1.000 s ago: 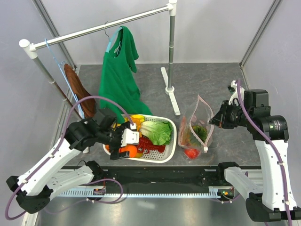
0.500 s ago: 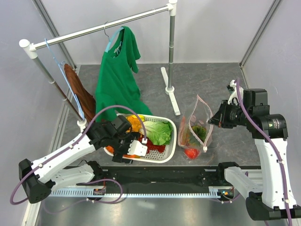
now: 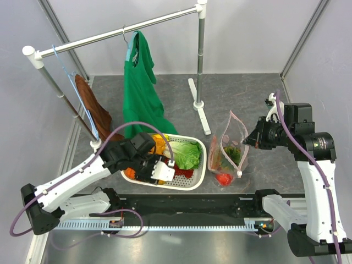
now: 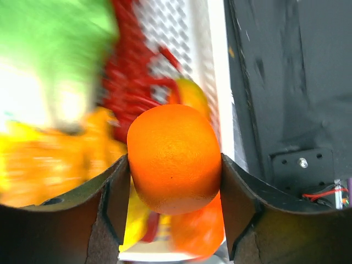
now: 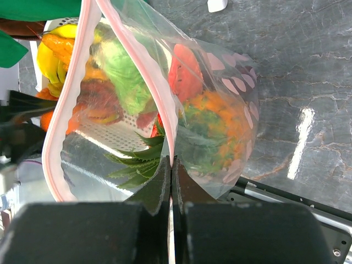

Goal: Place the food in the zip-top bag and seal the zipper
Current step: Pick up the fake fruit from the bin, then place the fake fruit in the zipper food storage bag.

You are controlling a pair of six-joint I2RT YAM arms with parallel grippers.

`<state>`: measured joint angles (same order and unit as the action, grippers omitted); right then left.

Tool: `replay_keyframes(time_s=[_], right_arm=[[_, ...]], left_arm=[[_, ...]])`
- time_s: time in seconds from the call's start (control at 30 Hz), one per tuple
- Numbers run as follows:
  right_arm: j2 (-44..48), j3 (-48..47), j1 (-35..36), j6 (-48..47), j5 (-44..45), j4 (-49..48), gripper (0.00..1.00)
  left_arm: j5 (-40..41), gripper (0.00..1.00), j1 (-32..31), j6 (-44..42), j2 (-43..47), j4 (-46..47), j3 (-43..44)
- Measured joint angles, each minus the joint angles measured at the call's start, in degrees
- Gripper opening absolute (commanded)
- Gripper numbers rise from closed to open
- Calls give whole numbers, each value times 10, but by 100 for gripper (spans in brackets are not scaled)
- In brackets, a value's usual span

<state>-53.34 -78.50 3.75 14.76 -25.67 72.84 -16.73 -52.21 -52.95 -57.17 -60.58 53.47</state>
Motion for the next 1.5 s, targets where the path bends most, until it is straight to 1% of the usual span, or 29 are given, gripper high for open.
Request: replay_keyframes(time_s=[0.17,0.23,0.33,0.5,0.63,0.73,0.9,1.03,1.13,1.17,1.23,1.33,1.37,1.47,1.5], right_arm=[[-1,0,0,0,-2,0,0],[-2,1,0,0,-4,-2,0],[-3,6,0,3,-9,-7,0],[-5,12,0,9,-20,-17,0],[-5,12,0,11,-28,-21,0],[-5,12,0,13,-31,-21,0],[-6,9,0,21,-39,-21,0],[-10,-7,0,27,-41,-22,0],[-14,-20,0,31,-40,-23,0],[-14,-22,0,32,-39,-23,0],[-18,-27,-3,34,-36,-23,0],[-26,-35,-8,35,-24,-21,0],[-29,-39,-10,35,-19,-21,0],[-37,-49,-14,36,-7,-21,0],[-38,-50,-15,37,-5,-22,0]], left_arm=[[-62,34,-7,17,-32,-9,148],[-96,34,-14,47,-55,-10,213],[-133,34,-39,118,-103,28,316],[-130,34,-91,226,-193,143,454],[-106,33,-103,293,-285,209,558],[-83,33,-103,323,-337,246,588],[-52,37,-108,344,-392,259,593],[-17,37,-110,347,-416,260,593],[17,40,-109,347,-418,260,587],[24,48,-109,346,-418,260,586],[41,59,-109,346,-418,260,581],[51,70,-109,345,-418,254,577],[52,80,-109,344,-418,251,577],[51,94,-109,341,-417,247,572],[52,96,-109,340,-417,245,570]])
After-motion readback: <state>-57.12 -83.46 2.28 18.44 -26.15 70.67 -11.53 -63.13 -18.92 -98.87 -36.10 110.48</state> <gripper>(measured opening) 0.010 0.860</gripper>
